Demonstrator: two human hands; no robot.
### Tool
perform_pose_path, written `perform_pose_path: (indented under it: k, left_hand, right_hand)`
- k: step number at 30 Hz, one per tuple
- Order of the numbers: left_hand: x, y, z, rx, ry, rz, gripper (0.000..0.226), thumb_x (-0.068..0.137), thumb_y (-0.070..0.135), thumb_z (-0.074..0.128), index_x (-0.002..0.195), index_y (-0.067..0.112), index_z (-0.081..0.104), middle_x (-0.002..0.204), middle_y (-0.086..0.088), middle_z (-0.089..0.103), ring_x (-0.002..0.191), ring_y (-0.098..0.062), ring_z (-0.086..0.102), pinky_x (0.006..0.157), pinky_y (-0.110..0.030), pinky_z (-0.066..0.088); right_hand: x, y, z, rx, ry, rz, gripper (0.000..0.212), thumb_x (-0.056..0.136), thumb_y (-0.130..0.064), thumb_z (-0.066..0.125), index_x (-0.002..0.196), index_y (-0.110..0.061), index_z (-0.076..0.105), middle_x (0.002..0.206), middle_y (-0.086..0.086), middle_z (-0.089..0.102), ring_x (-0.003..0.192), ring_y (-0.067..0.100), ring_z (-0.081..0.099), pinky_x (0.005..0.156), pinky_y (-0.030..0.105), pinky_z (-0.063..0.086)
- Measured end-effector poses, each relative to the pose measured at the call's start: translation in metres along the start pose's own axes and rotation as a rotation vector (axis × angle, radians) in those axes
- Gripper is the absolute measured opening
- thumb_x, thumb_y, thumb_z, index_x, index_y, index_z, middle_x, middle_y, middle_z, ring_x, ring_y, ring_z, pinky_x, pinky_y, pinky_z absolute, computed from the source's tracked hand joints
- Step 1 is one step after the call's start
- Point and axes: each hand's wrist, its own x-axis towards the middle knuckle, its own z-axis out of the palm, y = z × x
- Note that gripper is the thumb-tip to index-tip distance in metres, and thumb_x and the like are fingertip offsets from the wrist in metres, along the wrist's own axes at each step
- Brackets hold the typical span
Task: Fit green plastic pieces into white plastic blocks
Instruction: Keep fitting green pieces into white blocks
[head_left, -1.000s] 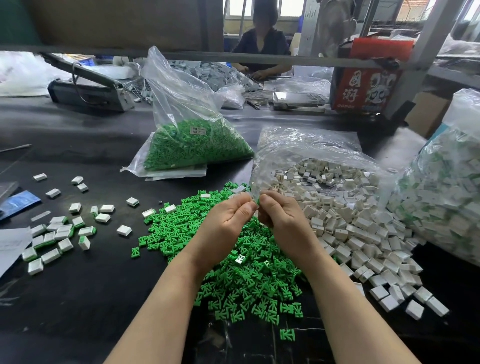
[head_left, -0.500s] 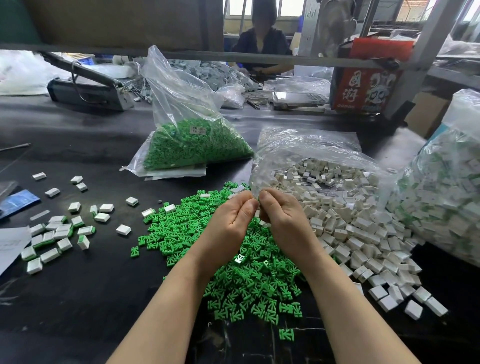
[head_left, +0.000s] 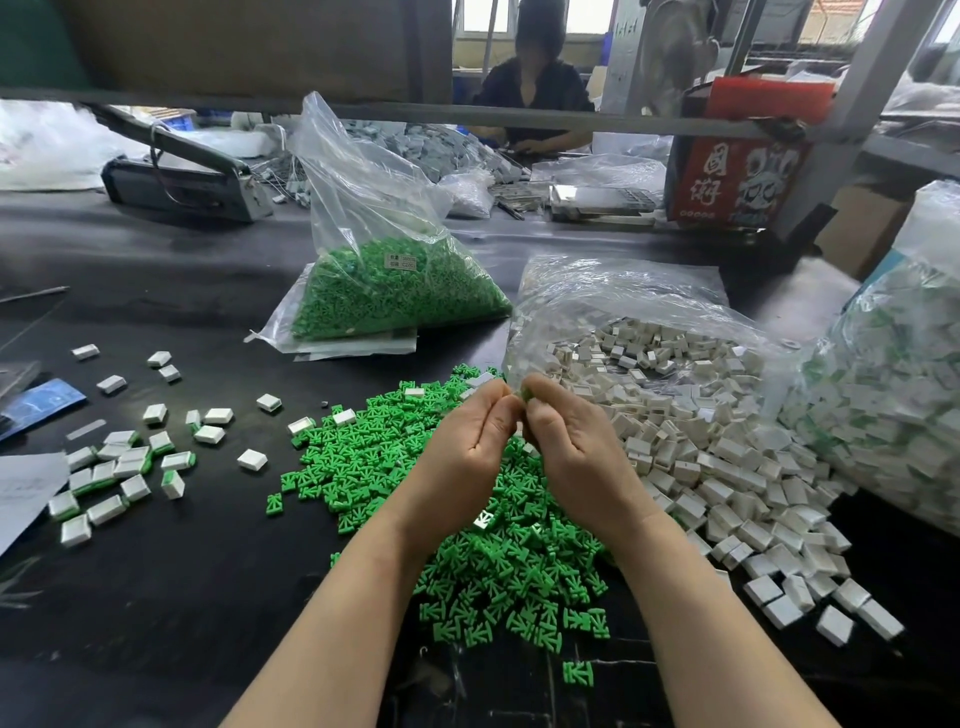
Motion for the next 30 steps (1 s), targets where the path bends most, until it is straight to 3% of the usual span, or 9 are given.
perform_pose_path:
  k: [2, 7, 11, 14, 17, 21, 23, 25, 30]
  left_hand:
    - [0.0, 0.001, -0.001, -0.007, -0.013, 0.02, 0.032, 0.098, 0.035, 0.042, 0.1, 0.007, 0.055, 0.096, -0.011, 0.059, 0.099, -0.031, 0.058, 0.098, -0.06, 0.042]
    - [-0.001, 0.006, -0.004, -0.037, 0.0, 0.074, 0.036, 0.098, 0.031, 0.044, 0.092, -0.004, 0.048, 0.08, -0.014, 0.044, 0.078, -0.022, 0.041, 0.078, -0.06, 0.041]
    - [0.0, 0.006, -0.007, -0.017, 0.054, 0.116, 0.029, 0.101, 0.025, 0.048, 0.09, 0.0, 0.056, 0.077, -0.008, 0.05, 0.074, -0.017, 0.045, 0.071, -0.043, 0.042]
    - [0.001, 0.005, -0.008, -0.055, 0.085, 0.114, 0.022, 0.101, 0.017, 0.049, 0.092, 0.002, 0.062, 0.077, -0.005, 0.055, 0.075, -0.01, 0.051, 0.073, -0.024, 0.046]
    - [0.001, 0.005, -0.009, -0.09, 0.09, 0.097, 0.023, 0.099, 0.018, 0.052, 0.093, 0.001, 0.067, 0.075, -0.004, 0.061, 0.071, -0.006, 0.055, 0.071, -0.019, 0.047]
    - [0.002, 0.005, -0.011, -0.11, 0.125, 0.08, 0.021, 0.092, 0.027, 0.06, 0.085, 0.011, 0.071, 0.063, 0.012, 0.061, 0.055, 0.003, 0.05, 0.056, -0.008, 0.039]
    - [0.003, 0.004, -0.011, -0.187, 0.207, 0.065, 0.022, 0.084, 0.031, 0.067, 0.096, 0.014, 0.071, 0.074, 0.004, 0.065, 0.061, 0.0, 0.054, 0.059, -0.011, 0.043]
    - [0.004, 0.002, -0.011, -0.263, 0.274, 0.046, 0.025, 0.082, 0.025, 0.072, 0.105, 0.013, 0.069, 0.083, -0.002, 0.069, 0.072, -0.007, 0.061, 0.065, -0.017, 0.049]
    - [0.003, 0.002, -0.009, -0.274, 0.286, 0.058, 0.015, 0.088, 0.006, 0.068, 0.102, 0.009, 0.07, 0.087, -0.001, 0.073, 0.083, -0.01, 0.068, 0.072, -0.019, 0.053]
  right_hand:
    - [0.0, -0.001, -0.002, -0.148, -0.02, -0.048, 0.015, 0.088, -0.033, 0.034, 0.074, -0.031, 0.038, 0.058, -0.01, 0.045, 0.054, 0.007, 0.04, 0.052, 0.031, 0.032]
    - [0.0, -0.001, -0.002, -0.375, 0.021, -0.136, 0.007, 0.091, -0.027, 0.039, 0.084, -0.024, 0.039, 0.061, -0.009, 0.043, 0.054, 0.006, 0.041, 0.052, 0.032, 0.027]
    - [0.0, -0.002, 0.001, -0.191, 0.161, -0.061, 0.008, 0.091, -0.025, 0.052, 0.097, -0.021, 0.055, 0.065, -0.01, 0.055, 0.057, 0.005, 0.053, 0.05, 0.016, 0.037]
    - [0.002, -0.006, 0.0, 0.024, 0.208, -0.023, 0.01, 0.09, -0.019, 0.067, 0.099, -0.016, 0.064, 0.073, -0.007, 0.064, 0.061, 0.005, 0.059, 0.054, 0.019, 0.047]
    - [0.003, -0.009, -0.001, 0.12, 0.207, -0.05, 0.008, 0.088, -0.015, 0.072, 0.095, -0.012, 0.069, 0.074, -0.006, 0.068, 0.061, 0.006, 0.063, 0.055, 0.018, 0.046]
    - [0.003, -0.007, -0.003, 0.078, 0.253, -0.067, 0.008, 0.085, -0.016, 0.076, 0.092, -0.013, 0.072, 0.081, 0.003, 0.068, 0.066, 0.021, 0.061, 0.058, 0.036, 0.049]
    - [0.003, -0.007, -0.003, 0.009, 0.301, -0.088, 0.008, 0.083, -0.018, 0.077, 0.089, -0.014, 0.072, 0.082, 0.001, 0.067, 0.07, 0.02, 0.061, 0.059, 0.037, 0.051]
    - [0.003, -0.007, -0.001, -0.103, 0.348, -0.139, 0.009, 0.082, -0.019, 0.078, 0.086, -0.014, 0.072, 0.08, -0.005, 0.065, 0.07, 0.012, 0.059, 0.059, 0.027, 0.049]
    - [0.002, -0.004, 0.001, -0.298, 0.394, -0.227, 0.009, 0.079, -0.016, 0.079, 0.084, -0.015, 0.071, 0.081, -0.011, 0.06, 0.069, 0.003, 0.052, 0.062, 0.014, 0.039]
